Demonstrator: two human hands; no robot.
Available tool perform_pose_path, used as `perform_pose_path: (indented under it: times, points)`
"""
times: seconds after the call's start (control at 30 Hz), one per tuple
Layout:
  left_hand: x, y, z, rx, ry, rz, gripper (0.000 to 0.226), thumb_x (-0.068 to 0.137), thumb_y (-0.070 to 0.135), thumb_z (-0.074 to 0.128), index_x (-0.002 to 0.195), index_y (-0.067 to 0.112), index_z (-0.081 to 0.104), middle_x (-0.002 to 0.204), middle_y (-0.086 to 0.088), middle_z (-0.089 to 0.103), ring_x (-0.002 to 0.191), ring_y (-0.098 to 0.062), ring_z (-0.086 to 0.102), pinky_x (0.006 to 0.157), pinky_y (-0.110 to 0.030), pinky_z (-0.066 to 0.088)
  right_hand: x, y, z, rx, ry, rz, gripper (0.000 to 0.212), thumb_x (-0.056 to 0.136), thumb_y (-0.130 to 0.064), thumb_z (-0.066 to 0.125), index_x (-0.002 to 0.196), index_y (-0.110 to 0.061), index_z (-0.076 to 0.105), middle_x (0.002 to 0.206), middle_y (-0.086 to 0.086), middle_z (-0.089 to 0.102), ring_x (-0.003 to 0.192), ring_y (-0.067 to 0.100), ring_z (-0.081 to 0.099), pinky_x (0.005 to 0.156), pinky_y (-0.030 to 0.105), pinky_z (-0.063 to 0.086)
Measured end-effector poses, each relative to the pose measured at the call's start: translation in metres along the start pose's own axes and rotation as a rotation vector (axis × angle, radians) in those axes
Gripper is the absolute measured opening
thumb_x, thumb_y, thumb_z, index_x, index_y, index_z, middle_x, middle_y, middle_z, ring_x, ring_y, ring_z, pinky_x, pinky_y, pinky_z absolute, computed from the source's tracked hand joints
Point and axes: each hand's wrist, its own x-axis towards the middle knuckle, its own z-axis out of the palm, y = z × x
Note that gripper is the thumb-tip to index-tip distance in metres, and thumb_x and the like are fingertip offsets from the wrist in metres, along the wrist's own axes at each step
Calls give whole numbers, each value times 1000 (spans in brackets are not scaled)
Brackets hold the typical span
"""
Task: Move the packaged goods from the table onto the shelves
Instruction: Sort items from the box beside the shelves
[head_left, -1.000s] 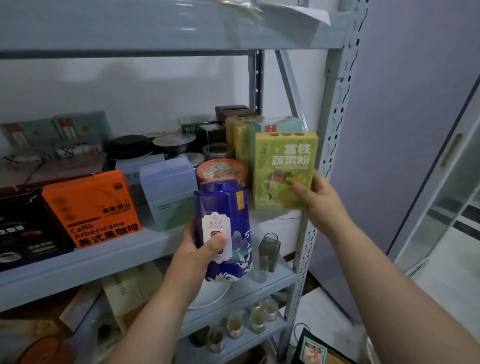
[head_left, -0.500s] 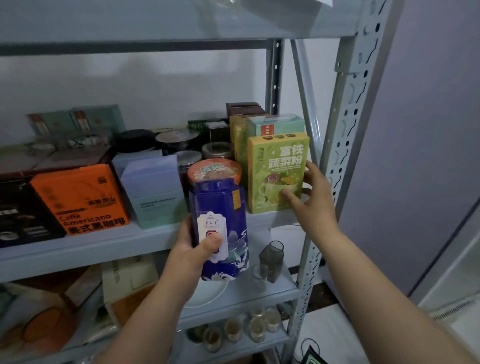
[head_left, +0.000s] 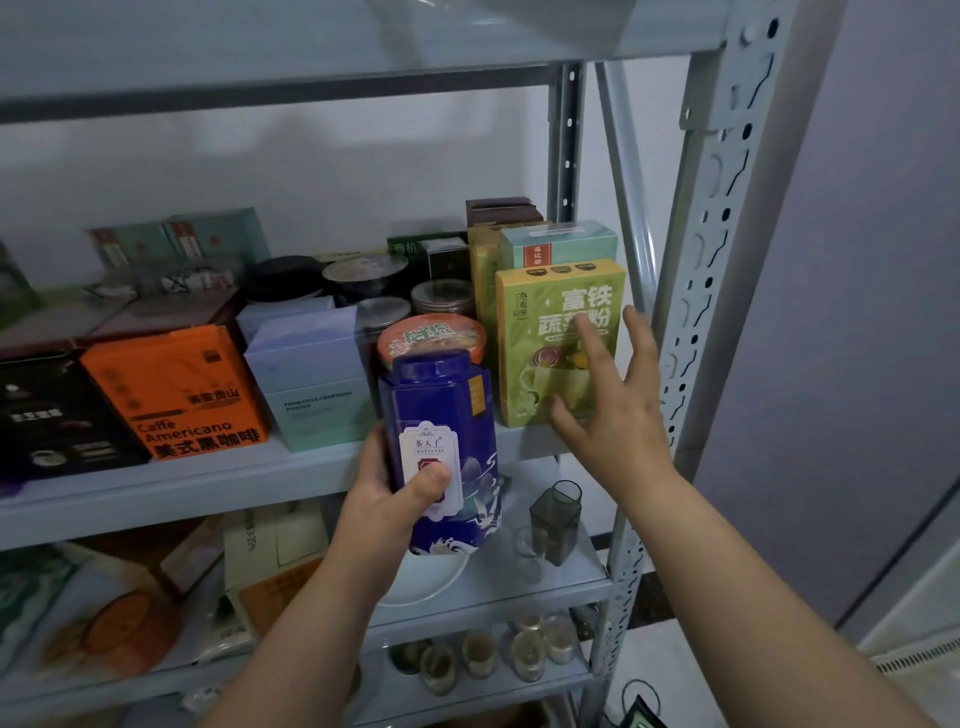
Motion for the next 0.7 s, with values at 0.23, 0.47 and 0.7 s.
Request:
perform_pose_path:
  times: [0.23, 0.47, 0.7]
  points:
    - [-4, -1, -8, 5, 4, 17, 77, 54, 48, 82, 125, 38, 53, 115, 6, 74, 104, -22, 73, 81, -44, 60, 0, -15, 3, -17, 49, -59, 77, 85, -29, 70, 153, -27, 34, 162, 13, 10, 153, 33, 2, 119, 61, 26]
    - [-11, 7, -20, 50, 27, 54, 72, 56, 50, 82, 122, 38, 54, 113, 8, 74, 101, -19, 73, 74, -35, 61, 0, -30, 8, -4, 57, -86, 69, 85, -31, 64, 150, -23, 43, 160, 15, 17, 153, 35, 8, 117, 64, 26]
    - [-17, 15, -36, 68, 56, 82, 82, 56, 53, 85, 129, 37, 51, 117, 8, 73, 104, -18, 72, 74, -33, 61, -3, -49, 17, 15, 40, -104, 64, 87, -28, 67, 148, -22, 47, 160, 16, 20, 153, 35, 6, 120, 61, 21]
